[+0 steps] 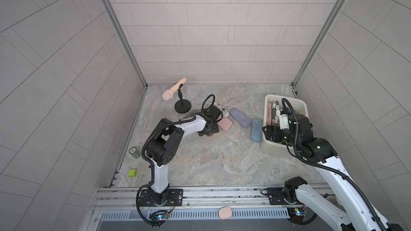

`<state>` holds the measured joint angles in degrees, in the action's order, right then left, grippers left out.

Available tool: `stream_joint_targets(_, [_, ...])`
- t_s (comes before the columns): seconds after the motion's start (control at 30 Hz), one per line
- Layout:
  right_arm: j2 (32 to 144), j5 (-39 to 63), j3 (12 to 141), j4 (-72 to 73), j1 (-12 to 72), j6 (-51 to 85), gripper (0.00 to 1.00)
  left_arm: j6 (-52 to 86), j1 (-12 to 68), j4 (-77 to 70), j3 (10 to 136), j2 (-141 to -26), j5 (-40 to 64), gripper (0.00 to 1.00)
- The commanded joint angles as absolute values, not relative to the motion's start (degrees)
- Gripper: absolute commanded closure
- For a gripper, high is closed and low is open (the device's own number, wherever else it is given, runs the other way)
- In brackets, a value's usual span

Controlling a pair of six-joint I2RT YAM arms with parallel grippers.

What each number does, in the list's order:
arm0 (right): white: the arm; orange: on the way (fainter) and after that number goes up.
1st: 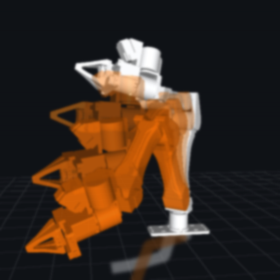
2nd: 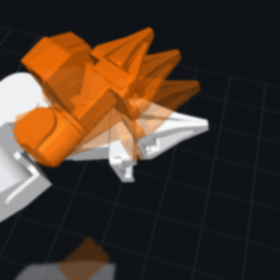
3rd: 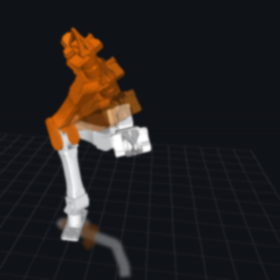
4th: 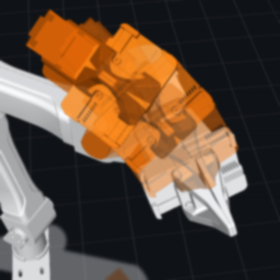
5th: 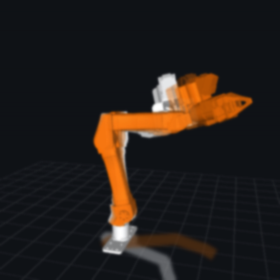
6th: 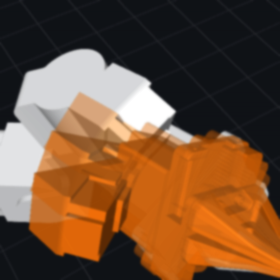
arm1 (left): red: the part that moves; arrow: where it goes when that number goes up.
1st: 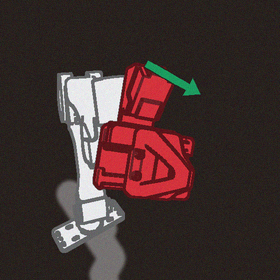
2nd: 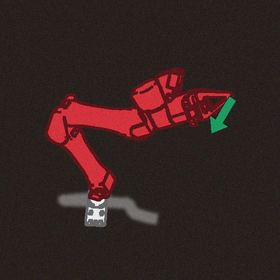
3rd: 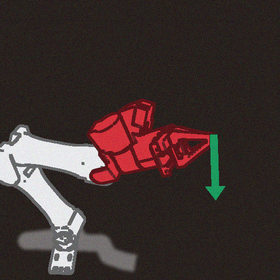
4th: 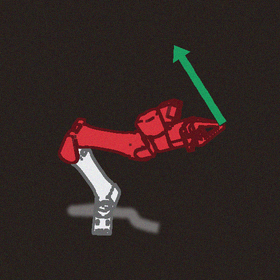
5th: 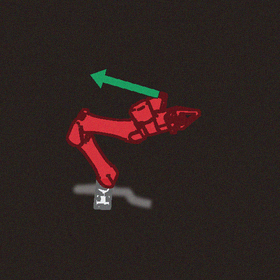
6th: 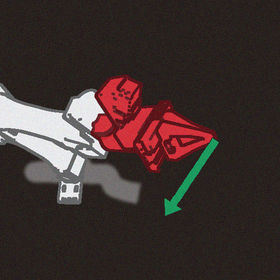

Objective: Put the glasses cases into the storage boxes
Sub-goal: Pick up the glasses case at the center of the board.

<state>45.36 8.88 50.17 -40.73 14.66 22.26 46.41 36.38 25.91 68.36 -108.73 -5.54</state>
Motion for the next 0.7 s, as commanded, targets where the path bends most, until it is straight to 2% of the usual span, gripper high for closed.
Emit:
stream_joint_targets(0.0, [45.21, 9.58, 50.54, -39.86, 15.05, 22.76, 0.12, 44.53, 36.21, 25.83, 65.66, -105.77, -5.70, 0.30])
stream_joint_targets(0.13, [45.42, 9.73, 50.63, -39.26, 15.27, 23.44, 0.13, 42.01, 36.21, 26.01, 63.27, -103.98, -6.36, 0.38])
stream_joint_targets(0.2, [45.45, 9.64, 50.49, -39.02, 15.55, 23.72, 0.13, 40.35, 36.21, 26.14, 62.76, -102.85, -6.70, 0.38])
stream_joint_targets(0.37, [45.66, 9.21, 50.71, -39.00, 16.31, 24.32, 0.13, 36.62, 36.17, 28.13, 64.79, -102.56, -7.29, 0.17])
stream_joint_targets(0.43, [45.66, 8.89, 50.84, -38.88, 16.63, 24.58, 0.13, 34.57, 36.13, 29.96, 66.67, -103.69, -7.34, 0.13])
stream_joint_targets(0.53, [45.69, 8.63, 50.86, -38.85, 17.04, 24.76, 0.13, 33.14, 35.87, 32.14, 69.42, -105.90, -8.34, 0.14])
stream_joint_targets(0.67, [45.88, 8.43, 50.80, -38.83, 17.74, 25.05, 0.13, 33.09, 35.16, 33.22, 70.97, -108.03, -9.67, 0.21])
